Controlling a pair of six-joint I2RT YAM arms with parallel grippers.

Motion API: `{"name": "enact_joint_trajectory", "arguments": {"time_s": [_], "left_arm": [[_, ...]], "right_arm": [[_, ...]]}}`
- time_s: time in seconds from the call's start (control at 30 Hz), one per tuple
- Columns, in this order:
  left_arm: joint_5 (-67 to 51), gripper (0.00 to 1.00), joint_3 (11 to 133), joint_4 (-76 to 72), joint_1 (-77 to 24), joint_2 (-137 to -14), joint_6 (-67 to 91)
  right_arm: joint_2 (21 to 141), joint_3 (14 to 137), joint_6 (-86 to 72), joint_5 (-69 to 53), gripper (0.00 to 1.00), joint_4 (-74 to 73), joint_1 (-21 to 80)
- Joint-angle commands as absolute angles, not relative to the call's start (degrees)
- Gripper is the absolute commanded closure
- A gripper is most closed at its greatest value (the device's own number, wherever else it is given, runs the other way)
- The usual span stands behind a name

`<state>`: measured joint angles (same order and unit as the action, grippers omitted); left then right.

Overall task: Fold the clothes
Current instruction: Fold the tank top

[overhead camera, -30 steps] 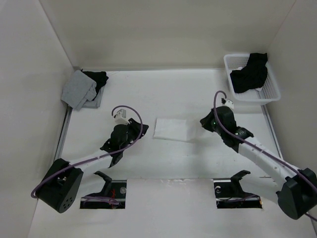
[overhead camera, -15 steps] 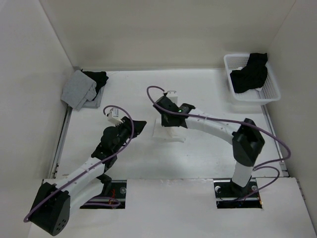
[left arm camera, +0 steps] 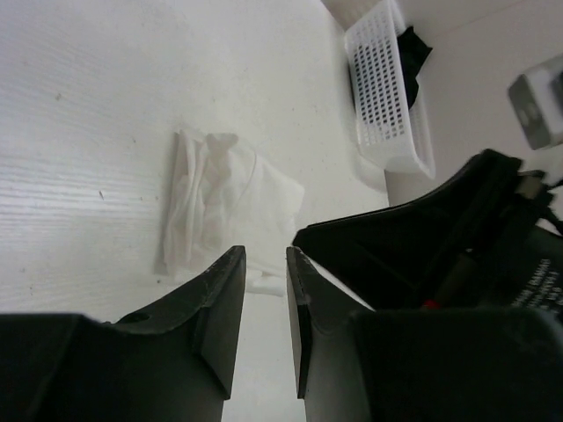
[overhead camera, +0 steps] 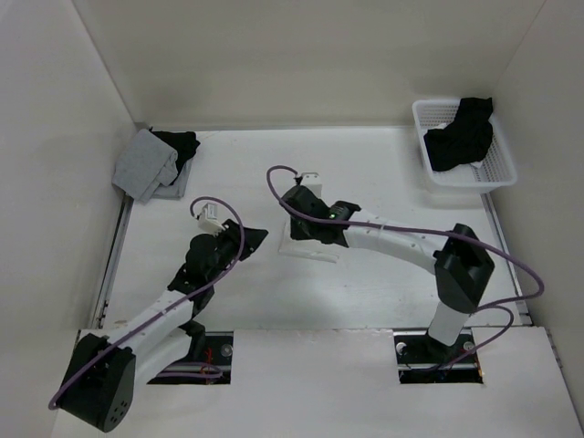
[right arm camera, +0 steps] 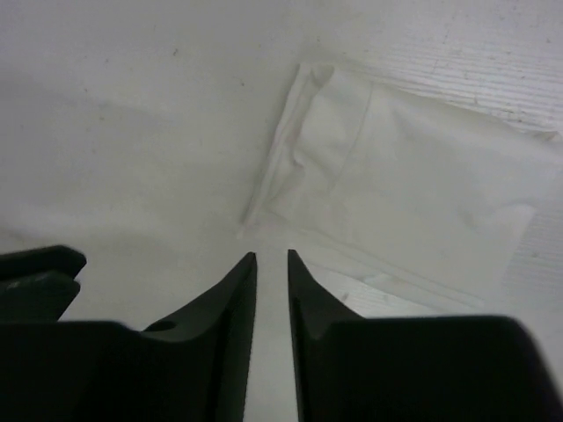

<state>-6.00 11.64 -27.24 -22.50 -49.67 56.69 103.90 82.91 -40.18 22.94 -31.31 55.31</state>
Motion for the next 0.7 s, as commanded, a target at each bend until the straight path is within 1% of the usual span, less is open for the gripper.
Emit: {"name": "enact_joint_trajectory", "arguments": {"time_s": [0.0,0.03,0.07,0.1,0.17,0.3,0.4,0.53,0.67], "left_arm": [[-6.25,0.76,14.06,-30.32,-25.87,-52.11,57.04],[-5.46,0.76,14.50,-30.58,-27.19,-52.90,56.87],[-3.80,0.77,15.29,-31.02,-29.64,-54.48,56.43],[-2.74,0.77,15.81,-31.29,-31.05,-55.45,56.08],[-0.71,0.77,17.22,-31.99,-34.57,-58.26,55.37],[2.45,0.78,20.12,-35.93,-38.62,-66.51,54.23],[3.07,0.79,22.14,-39.45,-38.19,-75.64,54.23],[4.13,0.81,24.08,-42.45,-36.96,-85.75,54.58],[4.13,0.82,24.43,-42.71,-35.12,-91.75,55.54]], "right_arm": [[98.00,74.47,-40.17,18.48,0.85,-19.10,51.91],[97.56,71.66,-40.08,15.85,0.93,-15.94,50.51],[97.12,68.85,-40.08,13.21,0.96,-12.17,49.53],[96.77,66.38,-39.99,11.10,0.97,-8.13,48.83],[96.94,62.42,-39.73,7.23,0.98,0.22,46.72],[100.97,60.73,-40.60,-0.86,0.98,8.95,42.41],[103.79,60.38,-41.22,-4.65,0.98,13.96,41.00],[106.26,58.89,-42.80,-6.76,0.98,19.32,39.77],[107.84,57.40,-44.29,-9.05,0.98,23.99,38.28]]}}
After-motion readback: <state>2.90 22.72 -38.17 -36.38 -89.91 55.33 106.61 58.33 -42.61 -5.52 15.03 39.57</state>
